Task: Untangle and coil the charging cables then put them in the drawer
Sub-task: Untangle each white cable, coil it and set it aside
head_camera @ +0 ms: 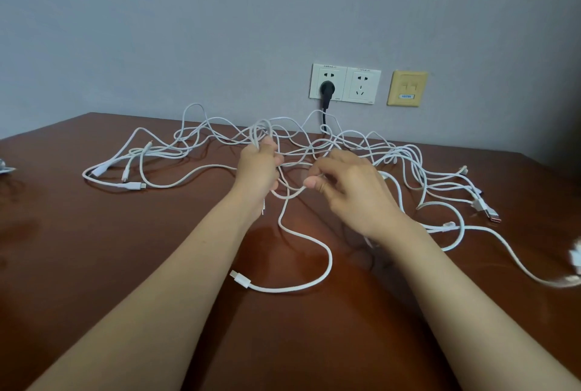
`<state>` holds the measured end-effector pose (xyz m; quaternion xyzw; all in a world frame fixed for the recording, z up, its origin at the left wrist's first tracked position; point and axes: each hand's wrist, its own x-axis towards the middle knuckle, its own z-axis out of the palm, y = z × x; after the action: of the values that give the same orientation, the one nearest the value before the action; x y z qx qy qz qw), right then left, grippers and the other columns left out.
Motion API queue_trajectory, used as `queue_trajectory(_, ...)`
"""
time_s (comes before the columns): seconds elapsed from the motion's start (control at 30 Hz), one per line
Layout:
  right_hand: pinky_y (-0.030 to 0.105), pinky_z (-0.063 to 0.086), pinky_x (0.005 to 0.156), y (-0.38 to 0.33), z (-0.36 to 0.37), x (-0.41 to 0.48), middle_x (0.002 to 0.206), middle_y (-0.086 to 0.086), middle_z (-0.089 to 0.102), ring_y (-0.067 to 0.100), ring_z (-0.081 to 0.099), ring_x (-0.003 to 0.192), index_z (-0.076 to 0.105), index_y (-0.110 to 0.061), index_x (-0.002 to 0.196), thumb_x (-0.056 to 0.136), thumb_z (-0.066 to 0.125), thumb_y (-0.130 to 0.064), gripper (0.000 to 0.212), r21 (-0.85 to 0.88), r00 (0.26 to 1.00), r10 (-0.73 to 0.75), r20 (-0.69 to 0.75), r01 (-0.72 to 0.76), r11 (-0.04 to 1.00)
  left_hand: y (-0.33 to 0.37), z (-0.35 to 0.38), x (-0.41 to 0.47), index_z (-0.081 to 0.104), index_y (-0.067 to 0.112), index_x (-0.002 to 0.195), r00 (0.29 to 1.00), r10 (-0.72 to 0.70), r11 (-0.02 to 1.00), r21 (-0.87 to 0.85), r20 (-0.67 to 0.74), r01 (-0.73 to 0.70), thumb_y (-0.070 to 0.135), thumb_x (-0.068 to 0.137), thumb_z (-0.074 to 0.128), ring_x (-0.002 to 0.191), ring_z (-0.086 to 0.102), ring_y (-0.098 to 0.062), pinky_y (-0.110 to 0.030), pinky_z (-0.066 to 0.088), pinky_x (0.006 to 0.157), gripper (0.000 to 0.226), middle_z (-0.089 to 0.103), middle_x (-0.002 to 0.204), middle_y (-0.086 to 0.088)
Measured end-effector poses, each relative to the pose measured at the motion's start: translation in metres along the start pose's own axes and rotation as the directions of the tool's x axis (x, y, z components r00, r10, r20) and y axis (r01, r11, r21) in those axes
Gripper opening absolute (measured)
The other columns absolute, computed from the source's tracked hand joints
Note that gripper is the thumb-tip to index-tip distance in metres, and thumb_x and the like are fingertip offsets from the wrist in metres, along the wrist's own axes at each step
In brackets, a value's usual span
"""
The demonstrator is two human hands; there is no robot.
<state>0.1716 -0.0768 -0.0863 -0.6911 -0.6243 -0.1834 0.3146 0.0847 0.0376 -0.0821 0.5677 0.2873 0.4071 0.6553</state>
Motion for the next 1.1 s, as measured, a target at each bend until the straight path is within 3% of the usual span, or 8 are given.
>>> queue_trajectory(0.13, 0.026, 0.027, 0.060, -0.004, 0.002, 0.001, 0.067, -0.013, 0.038, 0.003, 0.035, 0.063, 0.069, -0.015, 0.083, 0.081, 0.056, -0.037, 0.026, 0.137, 1.000, 0.001, -0.004, 0.000, 0.991, -0.001, 0.005, -0.007, 0.042, 0.015, 0.082, 0.997, -0.006, 0.980, 0.196, 0.078, -0.009, 0.029, 0.102, 0.030, 0.043, 0.033, -0.005, -0.018, 0.025, 0.039, 0.028, 0.040, 0.061, 0.002)
queue_trajectory(0.27, 0.032, 0.039, 0.068, -0.004, 0.003, 0.002, 0.080, -0.005, 0.054, 0.008, 0.045, 0.072, 0.068, -0.019, 0.085, 0.084, 0.065, -0.029, 0.011, 0.210, 0.997, 0.079, 0.005, -0.078, 0.975, -0.003, 0.015, -0.014, 0.046, 0.015, 0.067, 0.990, -0.043, 0.928, 0.373, 0.136, -0.011, 0.045, 0.100, 0.022, 0.040, 0.040, -0.012, -0.017, 0.029, 0.036, 0.051, 0.044, 0.057, -0.004)
queue_trajectory(0.43, 0.024, 0.036, 0.061, 0.000, 0.000, 0.002, 0.057, -0.016, 0.056, 0.001, 0.048, 0.062, 0.052, -0.025, 0.076, 0.077, 0.070, -0.030, 0.018, 0.230, 0.954, 0.298, -0.017, -0.286, 0.930, 0.001, 0.029, -0.029, 0.039, 0.014, 0.059, 0.933, -0.182, 0.980, 0.141, 0.310, 0.144, 0.058, 0.093, 0.011, 0.020, 0.025, -0.001, -0.012, 0.020, 0.029, 0.062, 0.030, 0.029, 0.007)
queue_trajectory(0.6, 0.033, 0.033, 0.059, 0.001, -0.005, 0.004, 0.060, -0.009, 0.048, 0.012, 0.046, 0.060, 0.040, -0.021, 0.076, 0.067, 0.077, -0.034, 0.040, 0.228, 0.893, 0.445, -0.074, -0.419, 0.879, -0.005, 0.025, -0.028, 0.048, 0.013, 0.068, 0.857, -0.231, 0.961, 0.248, 0.461, 0.126, 0.060, 0.093, 0.011, 0.030, 0.020, -0.004, -0.013, 0.015, 0.037, 0.065, 0.032, 0.044, 0.002)
queue_trajectory(0.73, 0.032, 0.032, 0.057, 0.008, -0.008, 0.005, 0.059, -0.008, 0.046, 0.014, 0.041, 0.057, 0.038, -0.022, 0.068, 0.070, 0.076, -0.030, 0.039, 0.274, 0.849, 0.528, -0.034, -0.500, 0.822, -0.005, 0.018, -0.029, 0.043, 0.015, 0.092, 0.770, -0.229, 0.964, 0.249, 0.595, 0.094, 0.026, 0.101, 0.031, 0.037, 0.021, -0.002, -0.015, 0.015, 0.041, 0.019, 0.034, 0.054, 0.005)
queue_trajectory(0.87, 0.030, 0.031, 0.059, 0.010, -0.006, 0.005, 0.059, -0.007, 0.046, 0.010, 0.038, 0.054, 0.041, -0.022, 0.067, 0.074, 0.076, -0.029, 0.036, 0.367, 0.860, 0.510, 0.034, -0.485, 0.794, -0.012, 0.018, -0.027, 0.037, 0.017, 0.075, 0.778, -0.234, 0.955, 0.286, 0.583, 0.073, 0.008, 0.101, 0.030, 0.038, 0.024, -0.002, -0.015, 0.018, 0.041, 0.029, 0.032, 0.056, 0.002)
queue_trajectory(1.0, 0.026, 0.033, 0.058, 0.010, -0.004, 0.005, 0.061, -0.010, 0.047, 0.003, 0.041, 0.053, 0.043, -0.021, 0.069, 0.082, 0.068, -0.023, 0.029, 0.401, 0.887, 0.462, 0.027, -0.433, 0.807, -0.013, 0.019, -0.025, 0.041, 0.015, 0.076, 0.820, -0.210, 0.951, 0.307, 0.532, 0.045, 0.007, 0.101, 0.031, 0.042, 0.051, -0.005, -0.015, 0.036, 0.045, 0.028, 0.038, 0.040, 0.009)
queue_trajectory(1.1, 0.021, 0.033, 0.057, 0.009, -0.003, 0.005, 0.062, -0.010, 0.048, 0.005, 0.042, 0.057, 0.046, -0.018, 0.078, 0.090, 0.059, -0.024, 0.019, 0.370, 0.895, 0.446, 0.013, -0.418, 0.829, -0.013, 0.019, -0.023, 0.039, 0.016, 0.072, 0.870, -0.199, 0.938, 0.345, 0.450, 0.036, 0.009, 0.101, 0.033, 0.032, 0.040, -0.005, -0.015, 0.034, 0.036, 0.030, 0.036, 0.044, 0.006)
